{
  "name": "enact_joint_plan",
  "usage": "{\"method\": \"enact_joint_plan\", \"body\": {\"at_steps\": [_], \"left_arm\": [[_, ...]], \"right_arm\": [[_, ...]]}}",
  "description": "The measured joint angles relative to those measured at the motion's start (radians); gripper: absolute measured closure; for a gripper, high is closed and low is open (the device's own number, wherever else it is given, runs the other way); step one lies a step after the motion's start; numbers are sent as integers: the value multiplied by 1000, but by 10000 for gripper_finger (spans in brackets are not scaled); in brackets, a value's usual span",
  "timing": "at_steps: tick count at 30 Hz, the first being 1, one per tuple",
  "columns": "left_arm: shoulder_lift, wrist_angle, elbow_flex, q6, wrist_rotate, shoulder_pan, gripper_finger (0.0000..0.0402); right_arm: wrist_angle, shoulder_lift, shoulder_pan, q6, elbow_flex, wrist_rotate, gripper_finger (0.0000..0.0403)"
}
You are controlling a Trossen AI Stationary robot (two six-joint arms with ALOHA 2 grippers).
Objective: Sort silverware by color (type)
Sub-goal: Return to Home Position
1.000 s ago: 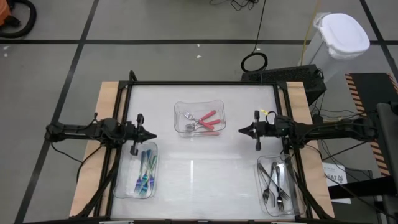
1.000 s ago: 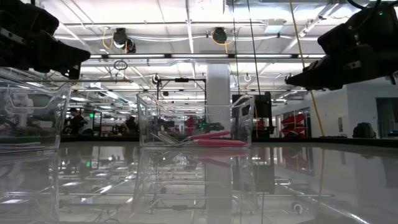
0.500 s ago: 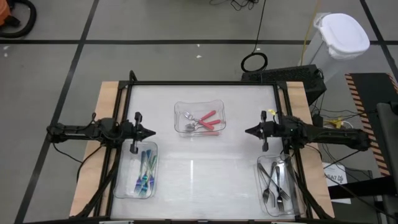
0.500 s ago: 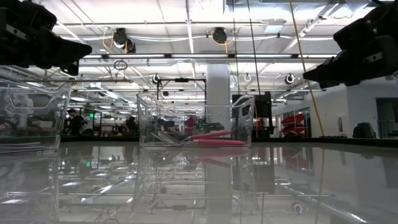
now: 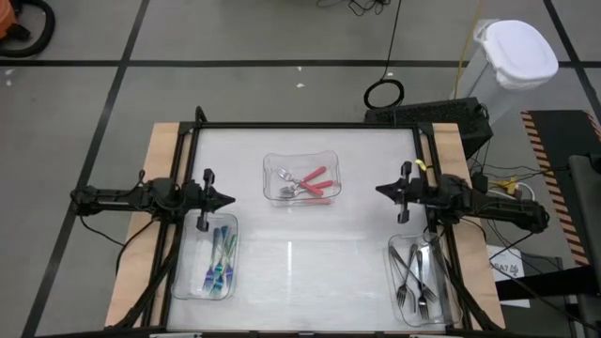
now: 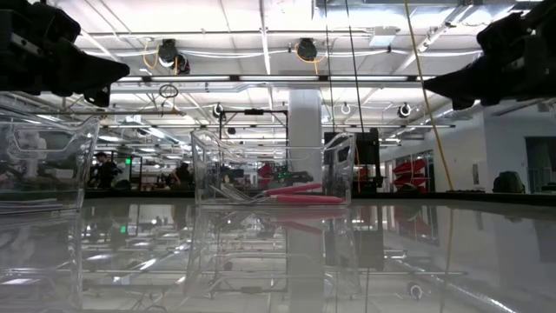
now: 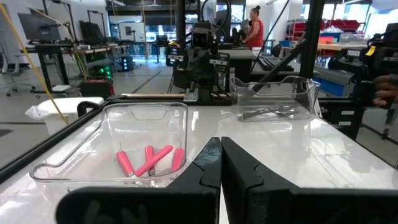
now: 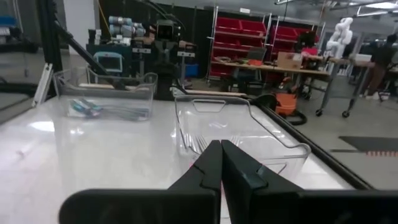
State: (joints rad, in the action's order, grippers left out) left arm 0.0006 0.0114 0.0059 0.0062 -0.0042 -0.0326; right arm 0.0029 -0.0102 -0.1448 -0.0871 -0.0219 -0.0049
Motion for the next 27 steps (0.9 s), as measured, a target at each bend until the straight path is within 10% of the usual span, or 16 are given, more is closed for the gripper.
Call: {"method": "enact_joint_plan", "body": {"at_steps": [11, 27], "left_arm": [[0, -2, 0, -27, 0, 0, 400], [1, -3, 0, -26, -1, 0, 400]], "right_arm": [[18, 9, 3, 126, 0, -150, 403], [15, 8, 133, 210, 7, -7, 403]]}}
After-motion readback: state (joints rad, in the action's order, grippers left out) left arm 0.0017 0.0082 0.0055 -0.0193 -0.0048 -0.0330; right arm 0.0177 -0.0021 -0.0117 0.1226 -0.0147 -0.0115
